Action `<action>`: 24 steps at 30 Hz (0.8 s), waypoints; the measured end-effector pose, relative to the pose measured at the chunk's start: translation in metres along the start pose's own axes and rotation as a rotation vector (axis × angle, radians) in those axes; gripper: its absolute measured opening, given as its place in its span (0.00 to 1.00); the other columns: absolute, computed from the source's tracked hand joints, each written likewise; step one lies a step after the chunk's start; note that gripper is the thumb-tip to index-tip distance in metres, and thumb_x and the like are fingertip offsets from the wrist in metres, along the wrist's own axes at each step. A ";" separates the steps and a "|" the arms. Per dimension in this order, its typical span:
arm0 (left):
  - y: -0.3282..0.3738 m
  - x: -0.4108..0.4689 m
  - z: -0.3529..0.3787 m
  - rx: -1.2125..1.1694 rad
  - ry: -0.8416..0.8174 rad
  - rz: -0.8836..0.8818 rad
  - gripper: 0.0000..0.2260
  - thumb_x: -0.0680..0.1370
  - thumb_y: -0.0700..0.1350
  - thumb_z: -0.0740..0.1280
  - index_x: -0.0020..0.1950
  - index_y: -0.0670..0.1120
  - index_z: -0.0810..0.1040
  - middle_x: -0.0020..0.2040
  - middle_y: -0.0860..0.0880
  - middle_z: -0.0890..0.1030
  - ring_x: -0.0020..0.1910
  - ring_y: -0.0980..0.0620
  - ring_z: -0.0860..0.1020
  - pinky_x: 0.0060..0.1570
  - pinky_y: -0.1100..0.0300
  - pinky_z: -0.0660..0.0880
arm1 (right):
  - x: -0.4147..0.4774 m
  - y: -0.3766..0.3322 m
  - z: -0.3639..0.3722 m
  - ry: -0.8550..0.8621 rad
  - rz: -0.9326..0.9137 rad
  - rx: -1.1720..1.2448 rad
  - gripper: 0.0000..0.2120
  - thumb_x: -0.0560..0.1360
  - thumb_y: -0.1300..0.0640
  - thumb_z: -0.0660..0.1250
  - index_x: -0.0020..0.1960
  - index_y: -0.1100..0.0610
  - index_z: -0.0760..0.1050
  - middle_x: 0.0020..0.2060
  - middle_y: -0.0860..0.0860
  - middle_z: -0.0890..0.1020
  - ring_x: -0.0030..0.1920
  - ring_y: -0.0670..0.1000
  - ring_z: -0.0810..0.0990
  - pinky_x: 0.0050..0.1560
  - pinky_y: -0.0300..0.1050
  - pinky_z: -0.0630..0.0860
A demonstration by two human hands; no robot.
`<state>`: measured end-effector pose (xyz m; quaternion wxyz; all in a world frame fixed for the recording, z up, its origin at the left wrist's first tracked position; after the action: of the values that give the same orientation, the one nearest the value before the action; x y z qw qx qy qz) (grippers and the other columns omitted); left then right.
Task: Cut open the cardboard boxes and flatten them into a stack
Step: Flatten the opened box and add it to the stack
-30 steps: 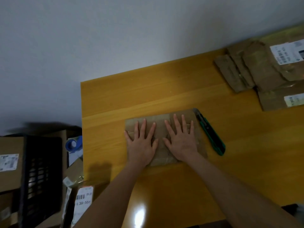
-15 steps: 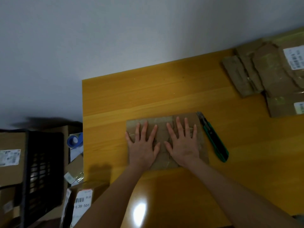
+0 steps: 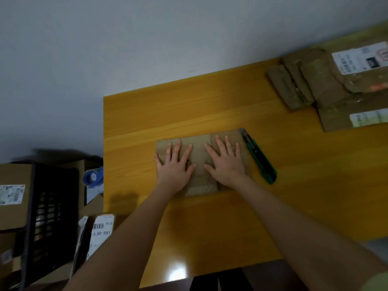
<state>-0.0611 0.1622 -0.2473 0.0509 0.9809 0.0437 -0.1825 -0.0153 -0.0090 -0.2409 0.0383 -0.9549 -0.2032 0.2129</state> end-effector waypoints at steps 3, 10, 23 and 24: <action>0.002 -0.011 -0.015 -0.157 0.050 -0.085 0.32 0.80 0.59 0.59 0.79 0.55 0.47 0.80 0.46 0.45 0.78 0.44 0.48 0.73 0.36 0.47 | -0.033 0.013 -0.011 0.108 0.201 0.126 0.32 0.79 0.43 0.59 0.78 0.48 0.50 0.77 0.55 0.49 0.76 0.58 0.49 0.73 0.57 0.53; -0.005 -0.052 -0.029 -0.770 0.087 -0.524 0.35 0.79 0.50 0.66 0.79 0.44 0.50 0.75 0.39 0.58 0.72 0.37 0.63 0.69 0.44 0.65 | -0.083 0.016 -0.017 0.025 0.559 0.490 0.44 0.72 0.39 0.68 0.77 0.50 0.48 0.72 0.57 0.59 0.68 0.61 0.65 0.61 0.54 0.71; 0.039 -0.068 -0.078 -0.915 0.266 -0.550 0.31 0.78 0.49 0.67 0.77 0.43 0.58 0.71 0.38 0.65 0.69 0.37 0.66 0.69 0.46 0.63 | -0.127 0.058 -0.065 0.194 0.547 0.798 0.50 0.65 0.47 0.78 0.77 0.51 0.51 0.70 0.56 0.65 0.69 0.59 0.66 0.67 0.58 0.68; 0.051 -0.068 -0.081 -0.920 0.266 -0.537 0.31 0.77 0.49 0.67 0.77 0.43 0.58 0.71 0.38 0.65 0.69 0.37 0.66 0.69 0.47 0.63 | -0.132 0.069 -0.068 0.203 0.547 0.800 0.50 0.65 0.47 0.78 0.77 0.51 0.51 0.71 0.56 0.65 0.70 0.59 0.65 0.68 0.58 0.68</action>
<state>-0.0900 0.1164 -0.1429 0.4204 0.8264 0.3738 -0.0257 -0.0696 -0.1246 -0.1384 0.3644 -0.8996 0.1572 0.1822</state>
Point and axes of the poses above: each hand's wrist, its own x-axis towards the middle knuckle, its own z-axis out of the palm, y = z × x, the point moved 2 cm from there along x, towards the middle knuckle
